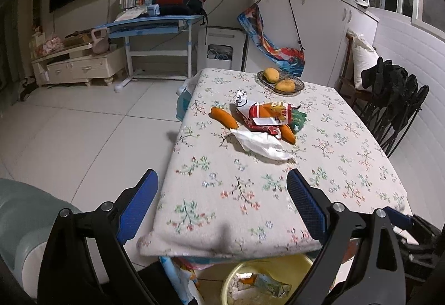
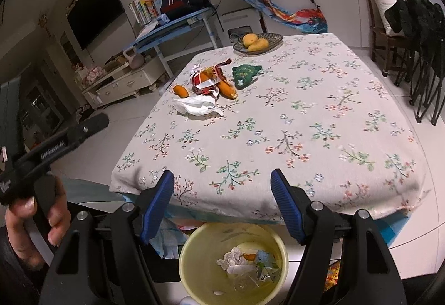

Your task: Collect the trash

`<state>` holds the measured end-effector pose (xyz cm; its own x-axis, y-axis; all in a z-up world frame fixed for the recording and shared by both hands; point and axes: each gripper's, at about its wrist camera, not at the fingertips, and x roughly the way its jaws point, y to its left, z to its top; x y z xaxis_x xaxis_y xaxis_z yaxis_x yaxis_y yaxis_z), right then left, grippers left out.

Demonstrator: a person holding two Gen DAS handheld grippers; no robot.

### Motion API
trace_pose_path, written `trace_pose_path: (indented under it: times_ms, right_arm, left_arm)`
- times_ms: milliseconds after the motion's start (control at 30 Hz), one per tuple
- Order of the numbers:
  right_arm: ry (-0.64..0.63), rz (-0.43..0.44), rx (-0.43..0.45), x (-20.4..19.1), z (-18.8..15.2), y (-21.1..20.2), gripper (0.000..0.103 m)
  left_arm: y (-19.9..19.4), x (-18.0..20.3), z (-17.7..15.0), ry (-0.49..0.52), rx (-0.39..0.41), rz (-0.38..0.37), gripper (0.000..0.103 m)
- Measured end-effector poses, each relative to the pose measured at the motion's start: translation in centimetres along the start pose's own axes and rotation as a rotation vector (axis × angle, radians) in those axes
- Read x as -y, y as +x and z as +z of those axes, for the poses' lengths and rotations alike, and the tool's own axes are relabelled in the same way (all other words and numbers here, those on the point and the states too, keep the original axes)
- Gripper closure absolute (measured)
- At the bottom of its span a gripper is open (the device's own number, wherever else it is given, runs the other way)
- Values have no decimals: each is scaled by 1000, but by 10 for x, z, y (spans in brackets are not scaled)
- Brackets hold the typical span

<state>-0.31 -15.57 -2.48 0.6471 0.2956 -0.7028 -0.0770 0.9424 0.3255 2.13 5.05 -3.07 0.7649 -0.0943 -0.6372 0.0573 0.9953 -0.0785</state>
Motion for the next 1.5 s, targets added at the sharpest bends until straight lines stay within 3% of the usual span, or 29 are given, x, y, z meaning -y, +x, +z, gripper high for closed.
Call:
trace_pose_path:
  times_ms: [333,700,1000,1133,1333,1433,1500]
  right_arm:
    - [-27,37,-35,-11,16,34,34]
    - [-171,115,-42,-55,51,92,34]
    - [-255,101,-66,-63,87,141,38]
    - [-293,93,-120,-65,97,164,38]
    - [-326,53,-191,-55,96,187,53]
    - [-325,27,-197,-45,98,186,78]
    - [-321,29,-214,-38,100,180,87]
  left_arm:
    - [37,-14,33,-71,-20,1,13]
    - [76,-39,57,-164,-78,34,13]
    - [83,-62,65,-272,-82,41,13]
    - [90,-63,69,-276,-94,45,13]
    - [114,-51,77,-211,-139,55,13]
    - [132,-42,80,-158,-181,71,13]
    - [143,-36,81,-131,-207,72,13]
